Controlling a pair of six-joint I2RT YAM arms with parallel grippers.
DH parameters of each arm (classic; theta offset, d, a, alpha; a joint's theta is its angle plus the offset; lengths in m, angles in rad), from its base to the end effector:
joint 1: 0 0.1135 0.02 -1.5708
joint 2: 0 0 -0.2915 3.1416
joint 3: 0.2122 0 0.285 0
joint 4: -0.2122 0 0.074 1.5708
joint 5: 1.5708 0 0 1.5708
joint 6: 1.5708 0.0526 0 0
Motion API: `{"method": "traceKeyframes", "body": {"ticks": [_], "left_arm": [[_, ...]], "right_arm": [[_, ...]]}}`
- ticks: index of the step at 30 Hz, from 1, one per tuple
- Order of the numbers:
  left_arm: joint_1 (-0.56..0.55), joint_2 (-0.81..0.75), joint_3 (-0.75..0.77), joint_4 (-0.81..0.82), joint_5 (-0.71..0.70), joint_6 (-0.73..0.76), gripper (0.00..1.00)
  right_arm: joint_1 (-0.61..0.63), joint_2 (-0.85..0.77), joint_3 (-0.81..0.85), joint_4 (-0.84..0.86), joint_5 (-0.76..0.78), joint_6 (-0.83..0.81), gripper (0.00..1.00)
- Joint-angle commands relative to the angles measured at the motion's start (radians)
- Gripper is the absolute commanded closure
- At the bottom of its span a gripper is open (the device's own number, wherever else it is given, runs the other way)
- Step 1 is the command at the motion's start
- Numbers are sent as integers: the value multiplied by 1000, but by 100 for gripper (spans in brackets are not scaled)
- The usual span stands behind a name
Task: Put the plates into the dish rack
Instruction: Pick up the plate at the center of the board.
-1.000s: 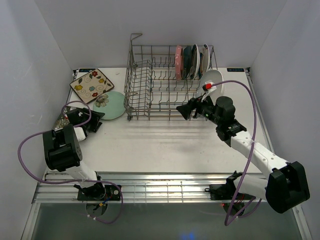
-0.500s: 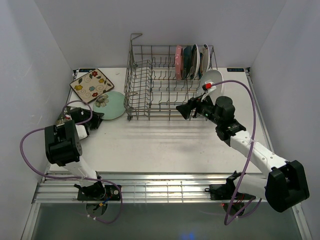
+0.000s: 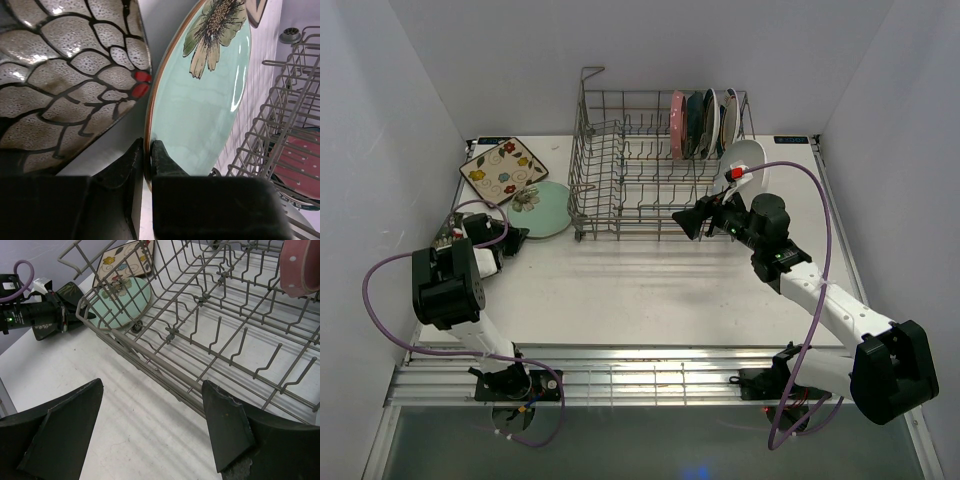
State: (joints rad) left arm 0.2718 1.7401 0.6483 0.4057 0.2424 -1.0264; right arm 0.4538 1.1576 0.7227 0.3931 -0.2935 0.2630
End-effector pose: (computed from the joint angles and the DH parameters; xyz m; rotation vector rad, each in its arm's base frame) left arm 0.3382 0.0811 0.1020 -1.2949 1.9278 -0.6671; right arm 0.2676 0.1475 0.3123 -0.3905 1.6225 0.7846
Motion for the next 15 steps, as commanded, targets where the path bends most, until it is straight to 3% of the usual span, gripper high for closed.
{"method": "traceKeyframes", "body": {"ticks": [1,4,15], "left_arm": [[-13,-51,14,-7,-35,31,92],[-16,-73,16,-7,-32,48,100],[-22,-145,19,-19,-83,103,100]], "right_arm": [[3,-12,-2,53,-6,13,15],[3,-12,0,52,-6,13,15],[3,-13,11,35,-9,8,15]]}}
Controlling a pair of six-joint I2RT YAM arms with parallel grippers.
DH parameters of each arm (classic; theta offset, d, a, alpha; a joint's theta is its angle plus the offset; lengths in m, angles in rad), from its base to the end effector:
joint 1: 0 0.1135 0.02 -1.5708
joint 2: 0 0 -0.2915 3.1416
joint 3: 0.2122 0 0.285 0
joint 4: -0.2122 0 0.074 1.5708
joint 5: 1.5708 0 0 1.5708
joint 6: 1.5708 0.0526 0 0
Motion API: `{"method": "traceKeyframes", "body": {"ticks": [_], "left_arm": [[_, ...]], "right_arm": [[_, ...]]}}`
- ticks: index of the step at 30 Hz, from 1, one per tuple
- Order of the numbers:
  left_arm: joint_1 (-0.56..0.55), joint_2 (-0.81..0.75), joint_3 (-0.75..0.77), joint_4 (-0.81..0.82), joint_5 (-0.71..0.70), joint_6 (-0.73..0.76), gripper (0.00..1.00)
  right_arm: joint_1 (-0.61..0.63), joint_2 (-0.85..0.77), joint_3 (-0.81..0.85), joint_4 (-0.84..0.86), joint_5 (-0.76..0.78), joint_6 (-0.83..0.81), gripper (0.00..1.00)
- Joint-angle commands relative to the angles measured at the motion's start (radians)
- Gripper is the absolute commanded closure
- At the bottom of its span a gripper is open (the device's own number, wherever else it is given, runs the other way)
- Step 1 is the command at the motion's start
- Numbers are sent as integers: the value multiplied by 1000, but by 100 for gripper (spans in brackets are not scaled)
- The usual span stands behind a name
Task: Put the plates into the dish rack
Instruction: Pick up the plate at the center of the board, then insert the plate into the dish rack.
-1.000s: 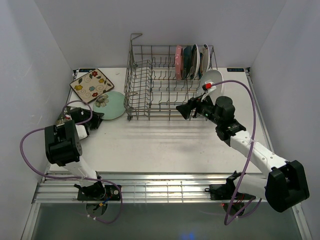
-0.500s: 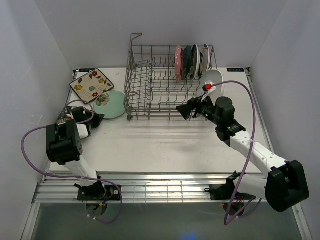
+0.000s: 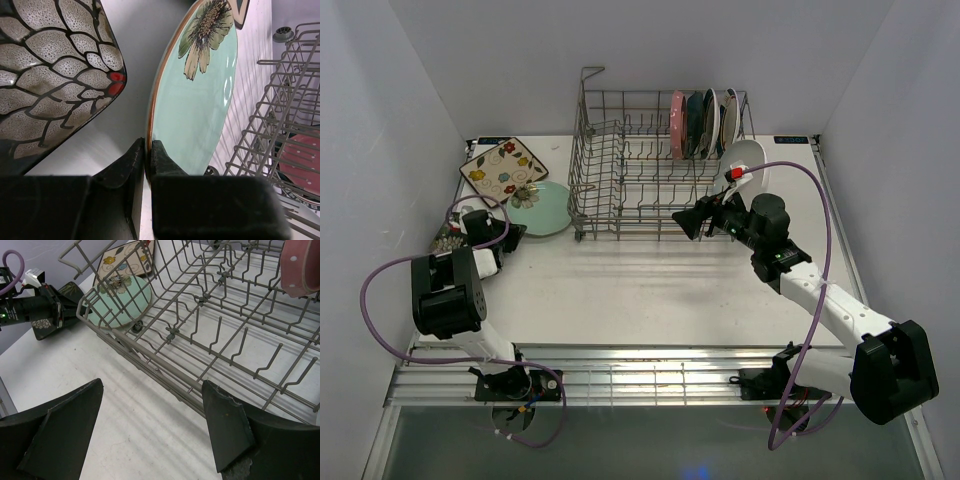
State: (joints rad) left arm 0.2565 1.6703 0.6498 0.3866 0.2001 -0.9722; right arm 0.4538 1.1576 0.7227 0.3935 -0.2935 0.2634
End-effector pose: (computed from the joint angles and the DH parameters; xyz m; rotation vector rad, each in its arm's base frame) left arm 0.3383 0.0779 0.1231 -1.2072 1.9103 -0.6122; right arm 0.2676 0.1475 0.3124 -0.3902 1.6222 0.7849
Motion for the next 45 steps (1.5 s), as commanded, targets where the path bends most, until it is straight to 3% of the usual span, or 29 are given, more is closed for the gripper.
{"method": "traceKeyframes", "body": {"ticks": [1,16,33,45], "left_arm": [[-5,-83,30,-20,-47,53,100],[0,-193,175,-222,-68,155,100],[36,-299,312,-348,35,216,100],[82,-394,393,-429,-2,240,100]], "right_arm": [[3,-10,14,34,-15,8,15],[3,2,24,30,-38,13,15],[5,8,30,34,-76,40,16],[8,31,72,38,-142,74,16]]}}
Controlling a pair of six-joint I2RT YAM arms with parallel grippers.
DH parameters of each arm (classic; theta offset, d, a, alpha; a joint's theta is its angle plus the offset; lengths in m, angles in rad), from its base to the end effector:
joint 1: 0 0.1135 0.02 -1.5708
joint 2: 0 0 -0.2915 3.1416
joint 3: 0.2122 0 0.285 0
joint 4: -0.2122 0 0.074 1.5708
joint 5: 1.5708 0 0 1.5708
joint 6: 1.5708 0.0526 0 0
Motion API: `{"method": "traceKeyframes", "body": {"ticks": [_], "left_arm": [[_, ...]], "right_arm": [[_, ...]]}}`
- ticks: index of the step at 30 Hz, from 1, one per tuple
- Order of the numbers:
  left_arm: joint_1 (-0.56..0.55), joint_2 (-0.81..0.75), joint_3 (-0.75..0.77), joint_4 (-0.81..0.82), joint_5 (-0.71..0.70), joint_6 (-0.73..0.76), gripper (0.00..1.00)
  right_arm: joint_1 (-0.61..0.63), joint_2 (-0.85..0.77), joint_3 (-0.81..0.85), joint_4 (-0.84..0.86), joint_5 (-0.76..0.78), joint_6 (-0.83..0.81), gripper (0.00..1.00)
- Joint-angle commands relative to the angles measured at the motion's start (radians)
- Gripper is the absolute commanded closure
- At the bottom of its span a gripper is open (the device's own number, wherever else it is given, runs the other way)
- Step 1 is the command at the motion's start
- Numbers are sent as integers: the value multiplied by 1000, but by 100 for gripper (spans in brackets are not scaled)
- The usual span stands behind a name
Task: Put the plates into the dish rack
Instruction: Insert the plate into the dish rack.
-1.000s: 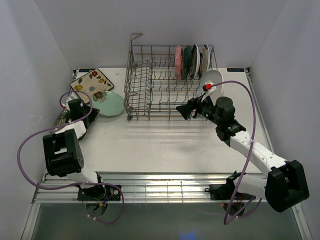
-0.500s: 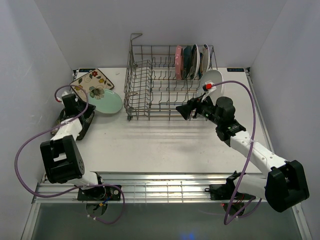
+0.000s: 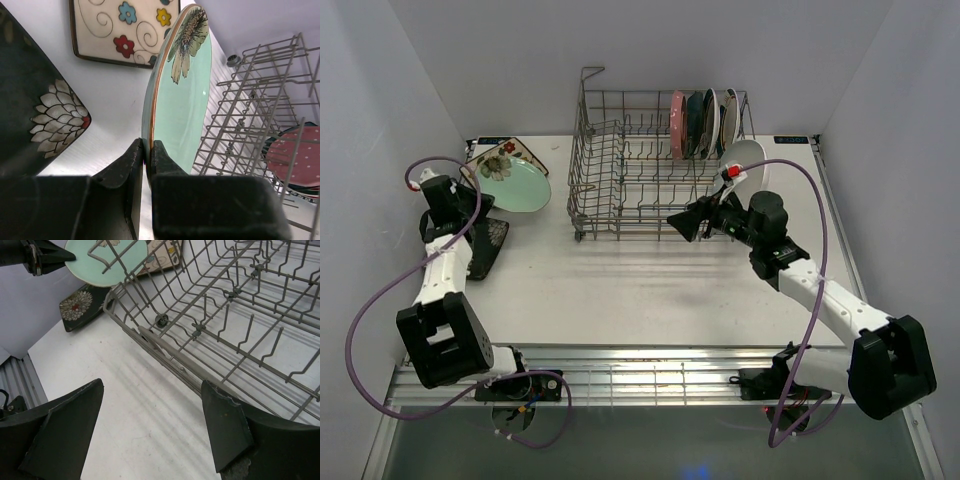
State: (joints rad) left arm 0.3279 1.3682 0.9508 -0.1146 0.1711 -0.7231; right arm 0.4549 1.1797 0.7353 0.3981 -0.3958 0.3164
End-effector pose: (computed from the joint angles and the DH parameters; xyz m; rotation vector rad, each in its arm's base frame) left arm 0.3331 0.1039 0.2771 -0.9732 1.8854 -0.4161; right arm 0.2683 0.1538 0.3117 -0.4324 1.6359 0.9056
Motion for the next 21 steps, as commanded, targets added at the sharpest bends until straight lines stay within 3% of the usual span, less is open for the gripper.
{"method": "traceKeyframes", "body": {"ticks": [1,21], "left_arm": [[23,-95,112,56,31,-7,100],[88,-164,305,26,47,-32,100]], "right_arm": [[7,23,71,38,-73,30,16],[11,124,245,30,-161,81,15]]}}
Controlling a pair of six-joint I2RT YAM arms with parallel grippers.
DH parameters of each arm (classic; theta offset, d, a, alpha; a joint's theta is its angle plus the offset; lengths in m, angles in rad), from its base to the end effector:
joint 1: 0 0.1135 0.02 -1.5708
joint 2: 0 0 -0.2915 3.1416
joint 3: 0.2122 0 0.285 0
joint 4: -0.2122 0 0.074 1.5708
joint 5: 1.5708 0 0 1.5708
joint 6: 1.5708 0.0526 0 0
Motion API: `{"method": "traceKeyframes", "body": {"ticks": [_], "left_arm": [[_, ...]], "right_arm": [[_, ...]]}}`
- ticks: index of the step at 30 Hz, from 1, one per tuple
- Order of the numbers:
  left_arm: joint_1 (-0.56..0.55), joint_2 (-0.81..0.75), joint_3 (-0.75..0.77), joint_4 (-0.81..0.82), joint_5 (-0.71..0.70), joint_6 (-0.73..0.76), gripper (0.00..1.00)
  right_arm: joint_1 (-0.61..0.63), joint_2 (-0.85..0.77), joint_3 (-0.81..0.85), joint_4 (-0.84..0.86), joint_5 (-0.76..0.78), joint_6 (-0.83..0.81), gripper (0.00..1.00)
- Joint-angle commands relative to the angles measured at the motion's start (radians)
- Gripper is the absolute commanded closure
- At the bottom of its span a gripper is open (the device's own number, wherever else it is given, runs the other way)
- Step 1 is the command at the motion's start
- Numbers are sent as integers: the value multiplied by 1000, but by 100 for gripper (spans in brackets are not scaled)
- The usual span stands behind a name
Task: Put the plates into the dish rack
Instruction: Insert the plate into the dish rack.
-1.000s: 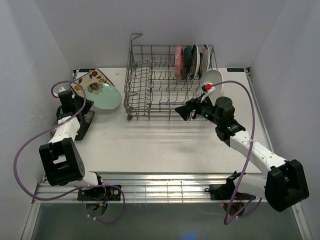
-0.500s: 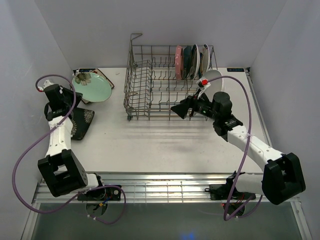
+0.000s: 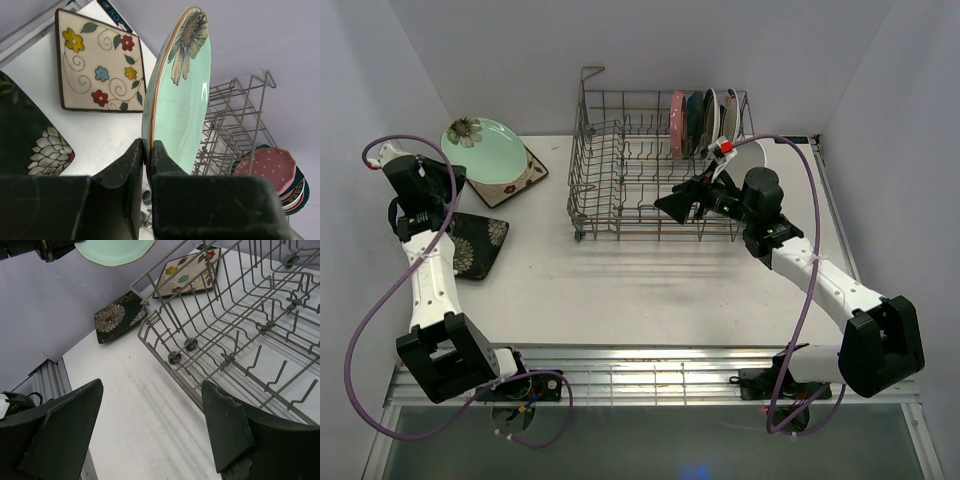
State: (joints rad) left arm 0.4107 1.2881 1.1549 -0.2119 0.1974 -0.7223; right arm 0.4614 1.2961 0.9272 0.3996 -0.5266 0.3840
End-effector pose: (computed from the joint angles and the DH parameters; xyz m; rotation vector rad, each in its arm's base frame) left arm 0.3167 0.1267 0.3734 -0.9197 1.6957 -0.3982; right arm 0.2943 0.1759 0.3533 -0.5018 1.5676 1.0607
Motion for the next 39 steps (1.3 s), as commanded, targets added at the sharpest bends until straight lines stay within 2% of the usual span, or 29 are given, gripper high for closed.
{"method": "traceKeyframes", "body": {"ticks": [1,15,19,27,35,39], "left_arm": [[5,-84,107,123,20,-32,100],[5,-96,134,282,115,-130,100],[5,-55,187,258,166,-186,100],[4,13,275,256,289,-341,100],[-15,30,273,250,389,-384,100],[-84,11,247,250,366,-375,100]], "right_arm": [[5,11,61,28,-30,18,15],[11,146,212,65,-93,96,12],[16,192,275,61,-92,124,9],[36,275,372,59,-81,161,8],[74,336,478,44,-33,177,3],[86,400,550,48,-33,211,2]]}}
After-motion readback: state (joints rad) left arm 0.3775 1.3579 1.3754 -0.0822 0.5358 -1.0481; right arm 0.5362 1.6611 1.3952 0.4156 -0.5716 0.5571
